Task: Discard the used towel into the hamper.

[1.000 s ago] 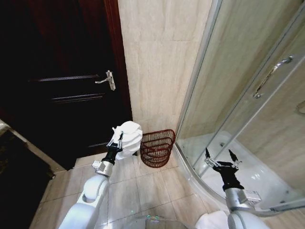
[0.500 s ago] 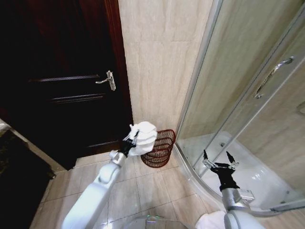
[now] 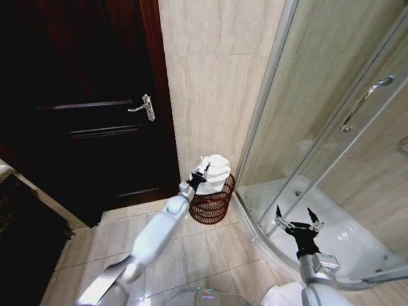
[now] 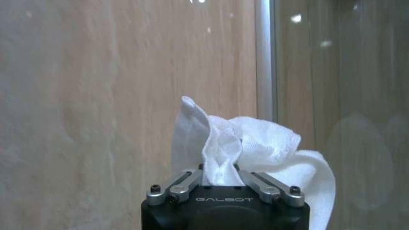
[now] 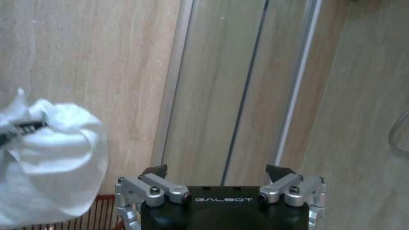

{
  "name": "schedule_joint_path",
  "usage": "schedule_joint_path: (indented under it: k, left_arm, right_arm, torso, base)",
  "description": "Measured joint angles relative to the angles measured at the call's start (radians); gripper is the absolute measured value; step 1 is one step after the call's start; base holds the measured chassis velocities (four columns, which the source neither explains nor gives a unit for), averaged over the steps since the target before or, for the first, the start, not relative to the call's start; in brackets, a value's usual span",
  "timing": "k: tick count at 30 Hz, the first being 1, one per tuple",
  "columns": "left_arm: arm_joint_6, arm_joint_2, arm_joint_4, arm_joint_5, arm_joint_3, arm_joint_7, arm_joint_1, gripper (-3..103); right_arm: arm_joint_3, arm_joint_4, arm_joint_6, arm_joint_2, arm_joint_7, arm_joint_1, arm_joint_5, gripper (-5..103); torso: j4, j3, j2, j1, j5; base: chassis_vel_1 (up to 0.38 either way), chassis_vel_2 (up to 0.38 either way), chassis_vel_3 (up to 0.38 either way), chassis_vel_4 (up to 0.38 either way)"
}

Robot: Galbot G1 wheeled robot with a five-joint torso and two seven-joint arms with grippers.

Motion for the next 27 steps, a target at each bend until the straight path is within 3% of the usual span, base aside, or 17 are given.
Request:
schedule_joint_path:
  k: [8,14,21,25,27]
  left_arm:
    - [0.017,-0.057,0.200,0.078,0.054,-0.030,-0.083,10]
    - [0.041,-0.087,0.254,0.101,0.080,-0.074,-0.126,7]
    - [0.103,-0.089,0.225,0.103,0.089,-0.100,-0.124,26]
    - [0.107,-0.086,0.225,0.093,0.088,-0.108,-0.127,47]
    - [0.110,-0.085,0.225,0.095,0.088,-0.108,-0.127,53]
  right_arm:
    - [0.004,0.001,0.018,0.000,0.006,0.003,0.011,100]
    - [0.000,0.016,0.021,0.000,0.005,0.006,0.014,100]
    - [0.004,0.032,0.021,0.000,0.006,-0.001,0.020,100]
    - [0.006,0.045,0.021,0.000,0.006,-0.006,0.021,100]
    - [0.006,0.048,0.020,0.000,0.006,-0.006,0.020,100]
  torso:
    - [0.0003,0.000,0.000,0.000,0.0001]
    - [0.0001,0.000,0.000,0.000,-0.0003]
    - [0.0001,0.000,0.001,0.000,-0.0003]
    - [0.0002,0.000,0.001,0.000,-0.0003]
    - [0.0002,0.000,0.001,0.000,-0.0004]
  base:
    - [0.000,0.000,0.000,0.000]
    - [0.000,0.000,0.000,0.000]
    - [0.000,0.000,0.000,0.000]
    - [0.000,0.000,0.000,0.000]
    - [0.000,0.000,0.000,0.000]
